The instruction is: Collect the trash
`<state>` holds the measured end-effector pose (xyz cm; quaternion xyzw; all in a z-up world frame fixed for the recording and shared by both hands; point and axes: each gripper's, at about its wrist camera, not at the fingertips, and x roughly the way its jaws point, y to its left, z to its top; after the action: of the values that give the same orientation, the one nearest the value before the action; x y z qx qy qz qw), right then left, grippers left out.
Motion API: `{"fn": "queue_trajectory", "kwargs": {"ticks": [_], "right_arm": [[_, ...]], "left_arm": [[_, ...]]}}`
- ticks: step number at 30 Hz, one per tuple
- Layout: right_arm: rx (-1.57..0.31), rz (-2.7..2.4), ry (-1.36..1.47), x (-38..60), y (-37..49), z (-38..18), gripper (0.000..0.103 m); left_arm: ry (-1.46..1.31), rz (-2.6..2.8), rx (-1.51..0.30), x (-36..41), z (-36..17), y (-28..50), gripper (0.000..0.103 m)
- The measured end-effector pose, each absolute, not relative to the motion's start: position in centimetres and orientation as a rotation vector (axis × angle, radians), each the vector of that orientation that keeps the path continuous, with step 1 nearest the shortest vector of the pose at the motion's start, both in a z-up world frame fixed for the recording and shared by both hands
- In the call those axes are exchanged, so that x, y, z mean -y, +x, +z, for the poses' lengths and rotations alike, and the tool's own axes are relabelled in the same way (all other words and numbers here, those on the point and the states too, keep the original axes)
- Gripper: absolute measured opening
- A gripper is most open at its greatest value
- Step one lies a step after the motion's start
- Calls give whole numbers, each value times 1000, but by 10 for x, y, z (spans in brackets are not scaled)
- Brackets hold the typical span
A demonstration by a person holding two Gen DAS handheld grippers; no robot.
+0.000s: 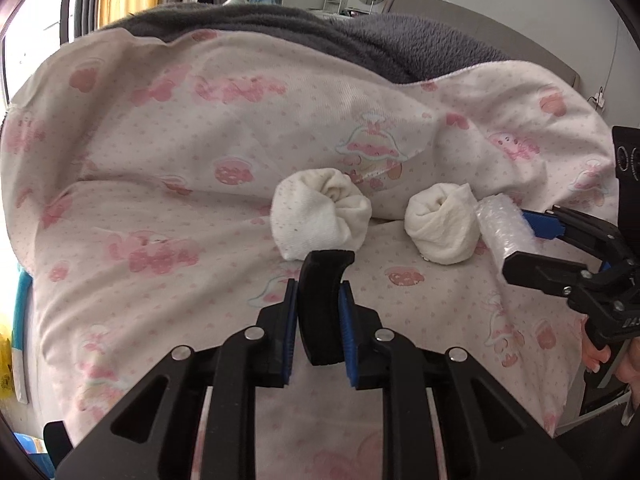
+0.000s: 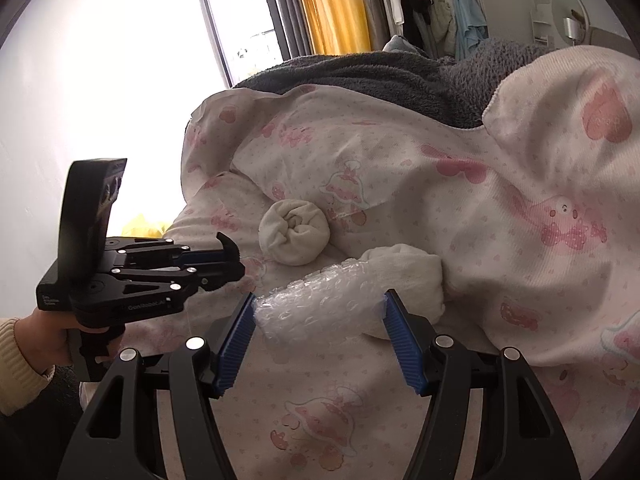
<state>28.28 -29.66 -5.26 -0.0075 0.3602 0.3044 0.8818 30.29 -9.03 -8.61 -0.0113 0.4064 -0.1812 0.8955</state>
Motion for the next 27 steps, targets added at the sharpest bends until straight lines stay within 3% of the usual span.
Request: {"fn": "queue_trajectory", "kwargs": {"ticks": [27], "right_arm": [[-751,606,-15,171,225,-35,65]], "left_arm": [[-90,-209,-768,-37,-64,207,22]]}}
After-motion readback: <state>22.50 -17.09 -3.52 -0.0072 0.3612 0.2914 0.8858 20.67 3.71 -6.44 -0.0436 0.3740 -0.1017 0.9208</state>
